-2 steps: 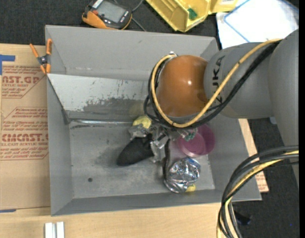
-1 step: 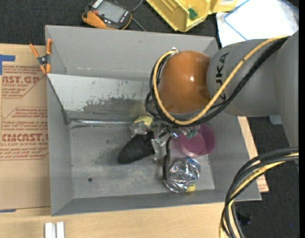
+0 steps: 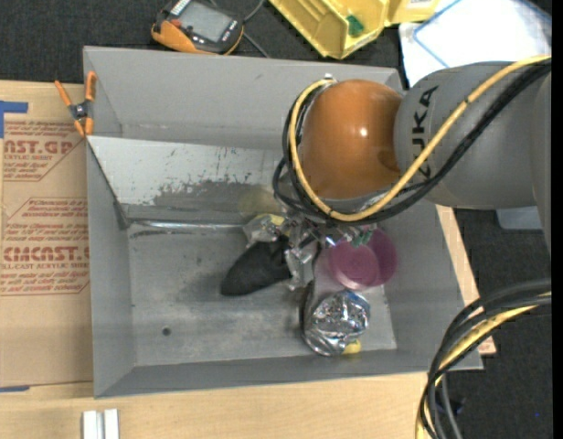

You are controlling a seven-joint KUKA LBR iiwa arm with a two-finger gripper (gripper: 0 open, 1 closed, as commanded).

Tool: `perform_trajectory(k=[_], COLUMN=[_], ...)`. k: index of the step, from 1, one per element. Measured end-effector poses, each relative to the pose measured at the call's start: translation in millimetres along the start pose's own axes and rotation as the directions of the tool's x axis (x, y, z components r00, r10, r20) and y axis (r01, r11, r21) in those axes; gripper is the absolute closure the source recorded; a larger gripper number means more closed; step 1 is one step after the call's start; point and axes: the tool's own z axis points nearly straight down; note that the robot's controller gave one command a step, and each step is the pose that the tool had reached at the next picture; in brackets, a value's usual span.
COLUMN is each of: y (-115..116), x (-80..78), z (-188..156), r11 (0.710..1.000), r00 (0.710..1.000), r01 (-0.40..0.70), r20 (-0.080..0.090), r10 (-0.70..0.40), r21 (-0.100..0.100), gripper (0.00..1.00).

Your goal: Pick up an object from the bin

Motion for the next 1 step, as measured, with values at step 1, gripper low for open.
perform_trajectory(k=[1], y=[0.6], x=[-0.2], z=[-32.7], r11=[1.000], r00=[1.000], r01=[0.000], r20=[-0.001], r10=[0.000], r21=[-0.001], gripper=[1.00])
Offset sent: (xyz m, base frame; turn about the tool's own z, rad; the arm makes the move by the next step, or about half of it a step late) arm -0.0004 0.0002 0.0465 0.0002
